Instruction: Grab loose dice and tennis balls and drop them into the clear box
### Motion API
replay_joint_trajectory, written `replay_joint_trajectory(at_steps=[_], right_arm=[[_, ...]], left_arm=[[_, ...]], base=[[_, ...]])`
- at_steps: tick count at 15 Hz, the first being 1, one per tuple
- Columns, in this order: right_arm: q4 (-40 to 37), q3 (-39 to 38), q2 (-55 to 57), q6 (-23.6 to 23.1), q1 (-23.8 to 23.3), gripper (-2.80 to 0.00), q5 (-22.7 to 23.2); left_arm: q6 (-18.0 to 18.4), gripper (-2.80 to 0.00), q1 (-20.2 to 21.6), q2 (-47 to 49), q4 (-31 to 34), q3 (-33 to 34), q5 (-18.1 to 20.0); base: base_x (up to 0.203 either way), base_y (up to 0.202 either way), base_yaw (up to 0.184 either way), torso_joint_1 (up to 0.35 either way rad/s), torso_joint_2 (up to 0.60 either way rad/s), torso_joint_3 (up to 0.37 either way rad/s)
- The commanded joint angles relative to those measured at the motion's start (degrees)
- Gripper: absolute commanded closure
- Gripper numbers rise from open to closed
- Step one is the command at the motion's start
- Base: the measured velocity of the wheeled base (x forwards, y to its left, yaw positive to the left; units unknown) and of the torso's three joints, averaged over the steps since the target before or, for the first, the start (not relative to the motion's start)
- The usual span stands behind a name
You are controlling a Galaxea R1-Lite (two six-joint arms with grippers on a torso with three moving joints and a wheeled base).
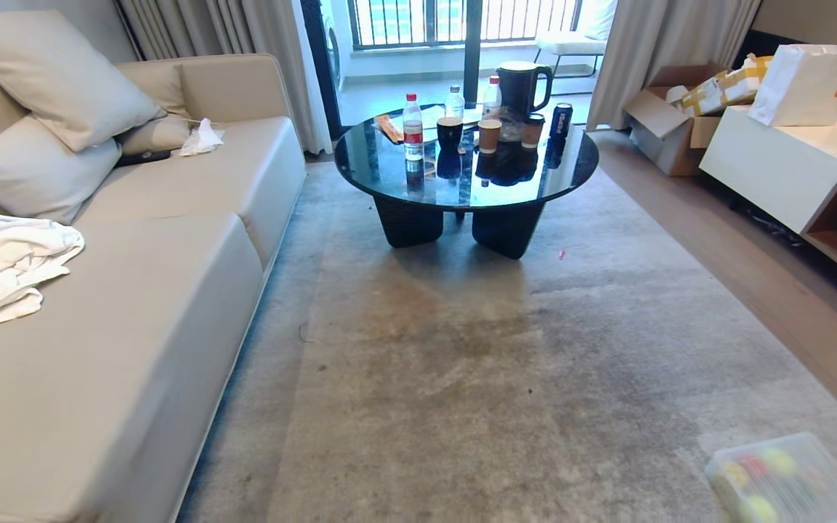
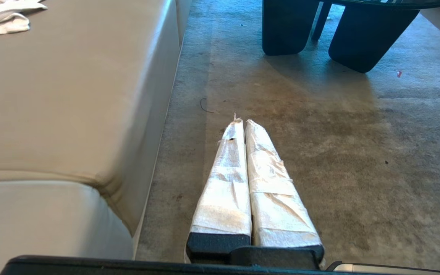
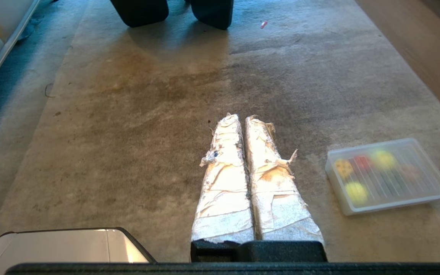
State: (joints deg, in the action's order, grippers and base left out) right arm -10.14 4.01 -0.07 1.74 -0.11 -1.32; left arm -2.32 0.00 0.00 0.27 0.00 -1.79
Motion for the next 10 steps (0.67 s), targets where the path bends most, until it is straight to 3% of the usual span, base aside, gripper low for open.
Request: replay_joint_trajectory(at_steps=[1, 8, 10], right_arm=[[-0.1, 0.0, 0.1, 0.0, 0.0, 0.00, 0.0], [-0.1, 0.0, 0.1, 0.0, 0.0, 0.00, 0.0], [-0.1, 0.0, 0.1, 0.0, 0.0, 0.00, 0.0]], left_arm=[[-0.1, 0.00, 0.0, 0.0, 0.0, 0.0, -0.1], [-0.3, 0.00, 0.0, 0.0, 0.0, 0.0, -0.1], [-0.2, 0.00, 0.0, 0.0, 0.0, 0.0, -0.1]], base=[[-0.185, 0.000, 0.000, 0.002, 0.00, -0.002], [-0.184, 0.000, 0.000, 0.003, 0.00, 0.004], [-0.096, 0.000, 0.002, 0.002, 0.01, -0.001]])
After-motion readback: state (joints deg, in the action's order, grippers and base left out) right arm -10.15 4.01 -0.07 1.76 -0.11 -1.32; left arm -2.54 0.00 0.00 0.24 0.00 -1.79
